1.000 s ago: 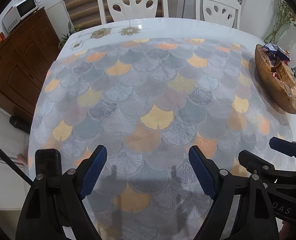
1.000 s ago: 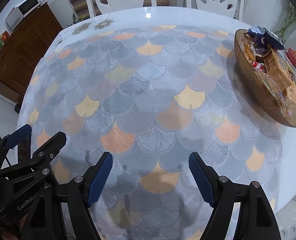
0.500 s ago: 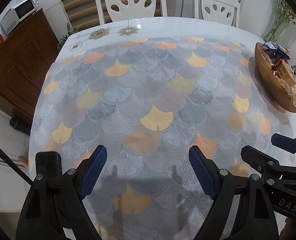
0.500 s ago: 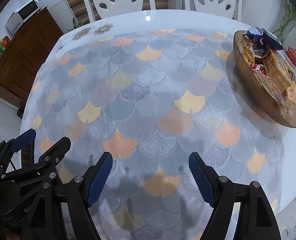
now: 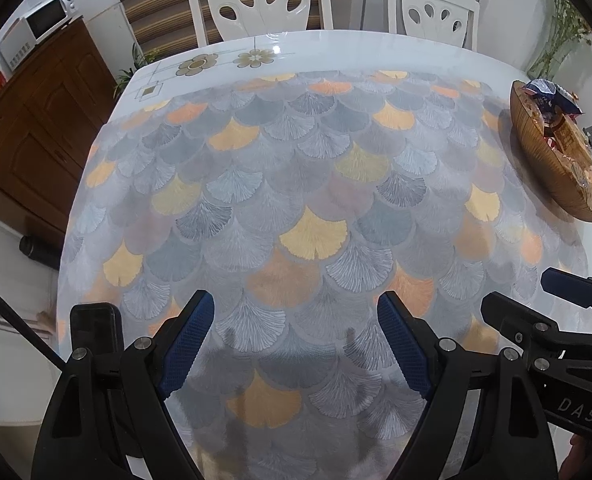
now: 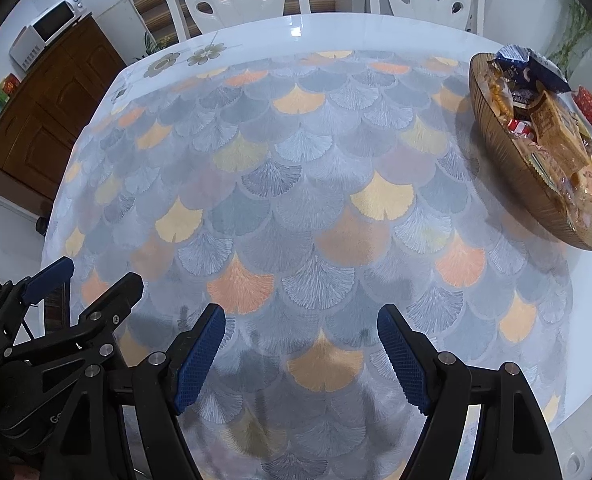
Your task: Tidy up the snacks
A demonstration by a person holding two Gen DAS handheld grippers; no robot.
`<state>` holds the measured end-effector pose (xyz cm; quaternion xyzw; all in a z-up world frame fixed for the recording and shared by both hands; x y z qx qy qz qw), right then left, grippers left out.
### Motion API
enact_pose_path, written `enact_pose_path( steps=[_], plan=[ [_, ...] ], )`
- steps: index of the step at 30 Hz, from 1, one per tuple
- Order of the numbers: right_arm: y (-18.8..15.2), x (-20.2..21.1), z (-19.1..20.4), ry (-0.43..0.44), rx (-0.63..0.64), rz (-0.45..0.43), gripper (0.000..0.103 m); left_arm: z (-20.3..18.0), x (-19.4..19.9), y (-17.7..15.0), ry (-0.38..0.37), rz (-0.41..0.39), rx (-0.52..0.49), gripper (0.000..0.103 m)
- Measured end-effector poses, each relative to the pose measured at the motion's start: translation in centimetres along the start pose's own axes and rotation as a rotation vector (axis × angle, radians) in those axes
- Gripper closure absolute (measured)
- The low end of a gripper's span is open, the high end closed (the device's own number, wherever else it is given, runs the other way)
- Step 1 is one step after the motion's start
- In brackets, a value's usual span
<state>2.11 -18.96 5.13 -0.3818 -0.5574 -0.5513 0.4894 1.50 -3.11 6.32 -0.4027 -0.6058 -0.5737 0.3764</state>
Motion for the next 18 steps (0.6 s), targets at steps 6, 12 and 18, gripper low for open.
enact_pose_path(
  steps=[6,12,18],
  plan=[
    [-0.09,-0.13,-0.18,-0.001,0.001,0.003,0.027,-0.01,-0.08,0.03,0.001,0.001,-0.003,0.02],
    [-0.06,-0.22,-0.68,0.002,-0.005,0.007,0.027,-0.13,-0.14,-0.08,-0.008,0.007,-0.012,0.02],
    [-0.08,-0.28,-0.87,-0.003,-0.001,0.011,0.027,-0.35,-0.17,-0.13,-0.002,0.005,-0.018,0.02]
  ],
)
Point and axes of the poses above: each gripper's, at about its wrist camera, not at the fingertips, and x roughly against the way its jaws point, z to its left, y to its top, the point moved 2 cm from there along -x, roughly the way its jaws point, and after that the axes turned 13 degrees about x, right-handed, at the moved point
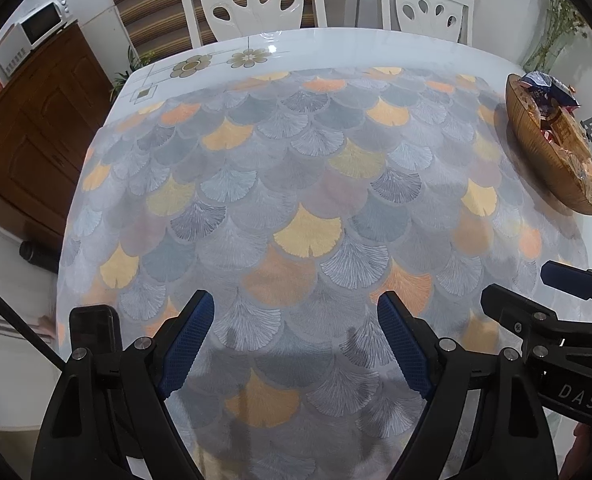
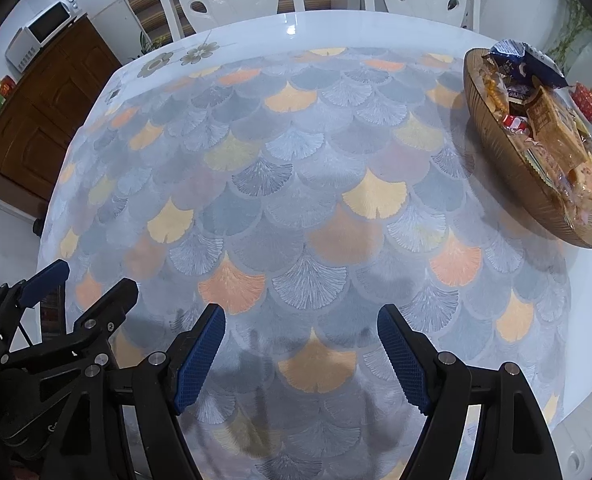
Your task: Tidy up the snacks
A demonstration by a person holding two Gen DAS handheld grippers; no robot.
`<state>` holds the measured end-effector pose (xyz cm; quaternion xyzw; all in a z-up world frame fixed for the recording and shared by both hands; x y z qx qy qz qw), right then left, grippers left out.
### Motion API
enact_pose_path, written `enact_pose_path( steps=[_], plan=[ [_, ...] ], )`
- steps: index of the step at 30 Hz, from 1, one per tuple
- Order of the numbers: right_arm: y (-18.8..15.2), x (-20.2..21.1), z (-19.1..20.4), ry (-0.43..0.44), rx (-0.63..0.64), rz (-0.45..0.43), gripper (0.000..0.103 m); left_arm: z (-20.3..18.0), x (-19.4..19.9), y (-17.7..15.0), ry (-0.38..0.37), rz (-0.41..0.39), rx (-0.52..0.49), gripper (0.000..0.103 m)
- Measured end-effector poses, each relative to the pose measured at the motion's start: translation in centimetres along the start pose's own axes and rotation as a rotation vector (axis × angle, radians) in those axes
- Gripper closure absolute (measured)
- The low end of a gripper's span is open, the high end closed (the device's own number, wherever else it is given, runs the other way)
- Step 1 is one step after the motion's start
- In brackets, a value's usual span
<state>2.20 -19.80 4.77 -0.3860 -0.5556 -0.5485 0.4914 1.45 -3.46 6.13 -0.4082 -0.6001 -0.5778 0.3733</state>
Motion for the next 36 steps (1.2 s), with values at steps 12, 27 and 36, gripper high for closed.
enact_pose_path(
  steps=[12,27,36],
  plan=[
    [0.08,0.0,0.09,-0.015,0.019,-0.004,0.027,0.28,-0.13,0.03,0.006,0.007,-0.003,0.02],
    [0.03,-0.15,0.19,-0.029,0.031,-0.005,0.027,0.28,-0.46,-0.03,0.023,0.01,-0.016,0.02],
    [0.41,0.36,0.31,-0.036,0.053,-0.021,0.027,0.21,-0.76,0.15,0.029,0.024,-0.007,0.02]
  ],
)
Point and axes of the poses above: each gripper's, at about its wrist camera, not at the fingertips, and x roughly against the way its jaws point, z to its left, y to its top, the point moved 2 cm from there along -x, roughly the way its jaws point, and after that the axes turned 13 degrees about x, right-handed, at the moved point
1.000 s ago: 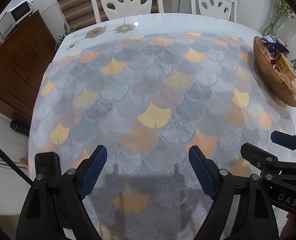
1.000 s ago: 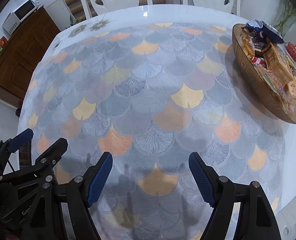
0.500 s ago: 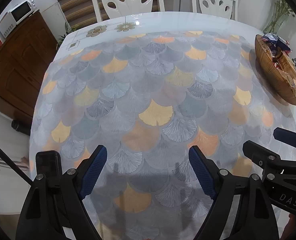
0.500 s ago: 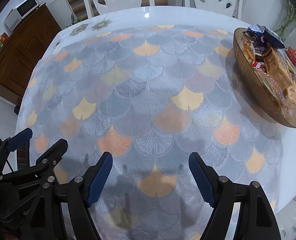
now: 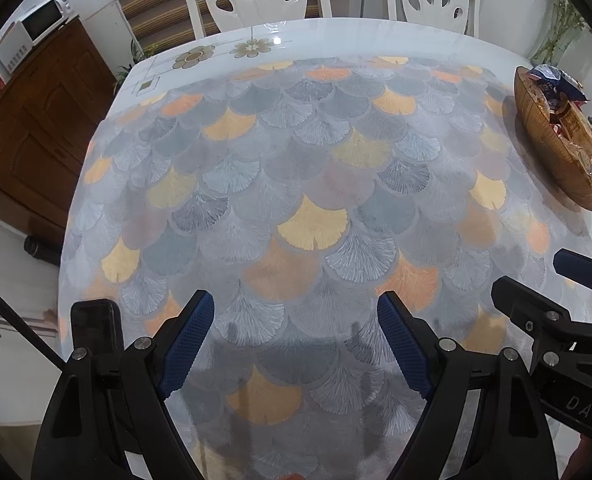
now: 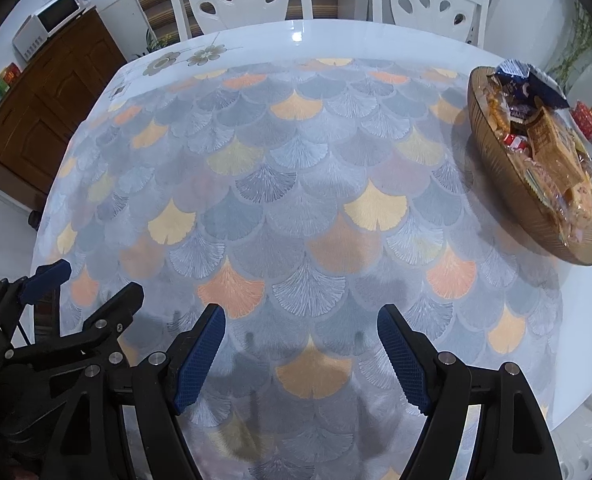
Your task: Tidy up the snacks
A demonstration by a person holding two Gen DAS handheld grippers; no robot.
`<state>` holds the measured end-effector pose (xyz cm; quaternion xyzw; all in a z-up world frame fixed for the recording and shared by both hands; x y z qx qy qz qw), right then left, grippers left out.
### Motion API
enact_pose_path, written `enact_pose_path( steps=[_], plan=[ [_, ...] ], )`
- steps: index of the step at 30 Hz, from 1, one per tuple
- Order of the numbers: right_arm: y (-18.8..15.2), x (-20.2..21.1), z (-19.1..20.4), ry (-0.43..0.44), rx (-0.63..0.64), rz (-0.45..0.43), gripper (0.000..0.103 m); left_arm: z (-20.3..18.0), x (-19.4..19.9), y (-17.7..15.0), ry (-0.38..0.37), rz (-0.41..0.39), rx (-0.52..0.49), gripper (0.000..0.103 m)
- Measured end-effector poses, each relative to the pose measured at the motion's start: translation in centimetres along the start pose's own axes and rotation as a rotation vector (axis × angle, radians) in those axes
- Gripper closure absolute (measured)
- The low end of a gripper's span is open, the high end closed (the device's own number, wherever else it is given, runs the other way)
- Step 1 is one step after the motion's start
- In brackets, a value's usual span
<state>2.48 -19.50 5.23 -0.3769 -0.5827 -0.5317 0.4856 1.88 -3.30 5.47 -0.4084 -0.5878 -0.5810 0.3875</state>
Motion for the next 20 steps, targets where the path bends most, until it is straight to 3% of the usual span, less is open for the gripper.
enact_pose_path(
  steps=[7,14,20],
  plan=[
    [-0.4,0.3,-0.8,0.024,-0.016,0.012,0.027,-0.7,0.7,0.9,-0.018,-0.032,0.045,0.02],
    [-0.1,1.4,-1.8,-0.045,0.019,-0.004,0.026,-3.1,0.6,1.4,0.0,-0.034,0.008,0.02],
    [-0.1,1.1,-3.3,-0.048,0.006,0.003,0.026,-3.7,1.3,1.9,0.059,-0.118,0.002,0.02]
  ],
)
Point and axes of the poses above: each gripper's, at about its wrist camera, not at the fingertips, and x roughly against the way its jaws point, z to its left, y to its top, the point moved 2 cm from there along -x, roughly the way its jaws point, and after that the axes turned 13 degrees about x, right-handed, at the moved point
